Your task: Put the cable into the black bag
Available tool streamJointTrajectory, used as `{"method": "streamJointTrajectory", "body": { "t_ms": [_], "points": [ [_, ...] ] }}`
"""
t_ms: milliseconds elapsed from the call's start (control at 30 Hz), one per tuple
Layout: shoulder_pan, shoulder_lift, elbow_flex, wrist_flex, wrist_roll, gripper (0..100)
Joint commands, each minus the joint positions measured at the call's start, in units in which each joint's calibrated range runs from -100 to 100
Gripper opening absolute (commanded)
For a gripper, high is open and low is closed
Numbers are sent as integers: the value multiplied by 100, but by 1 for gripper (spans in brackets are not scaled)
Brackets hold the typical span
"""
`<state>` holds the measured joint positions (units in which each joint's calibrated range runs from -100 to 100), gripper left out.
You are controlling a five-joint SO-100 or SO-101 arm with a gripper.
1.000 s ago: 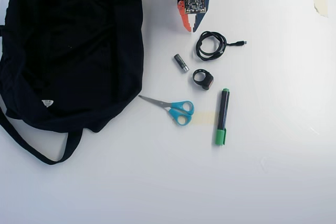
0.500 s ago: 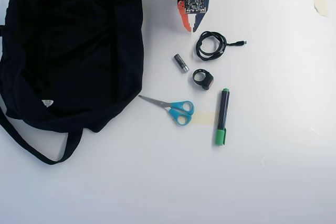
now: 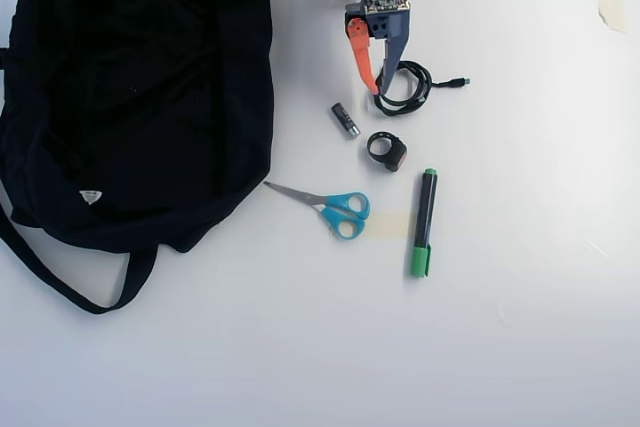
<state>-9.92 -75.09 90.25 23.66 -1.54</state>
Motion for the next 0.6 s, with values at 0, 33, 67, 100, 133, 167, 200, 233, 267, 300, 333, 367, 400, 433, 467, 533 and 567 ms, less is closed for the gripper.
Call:
{"method": "streamJointTrajectory", "body": {
  "t_ms": [0, 33, 67, 100, 133, 167, 200, 233, 267, 300, 333, 367, 400, 433, 467, 533, 567],
  "points": [
    [-33, 1194, -1074, -1375, -24, 3],
    [-33, 1493, -1325, -1694, -30, 3],
    [-48, 1808, -1604, -2107, -30, 3],
    [-48, 2132, -1891, -2538, -30, 3],
    [-48, 2455, -2161, -2908, -30, 2],
    [-48, 2787, -2448, -3210, -30, 2],
    [-48, 3111, -2745, -3434, -30, 2],
    [-48, 3443, -3077, -3580, -30, 3],
    [-33, 3783, -3410, -3649, -30, 2],
    [-33, 4132, -3796, -3675, -30, 2],
    [-33, 4464, -4245, -3684, -19, 2],
    [-33, 4796, -4695, -3666, -19, 2],
    [-18, 5119, -5144, -3632, -14, 2],
    [5, 5426, -5566, -3589, -14, 2],
    [20, 5725, -5988, -3486, -14, 3],
    [27, 6248, -6815, -3158, -9, 3],
    [27, 6472, -7210, -2900, -9, 3]
  ]
}}
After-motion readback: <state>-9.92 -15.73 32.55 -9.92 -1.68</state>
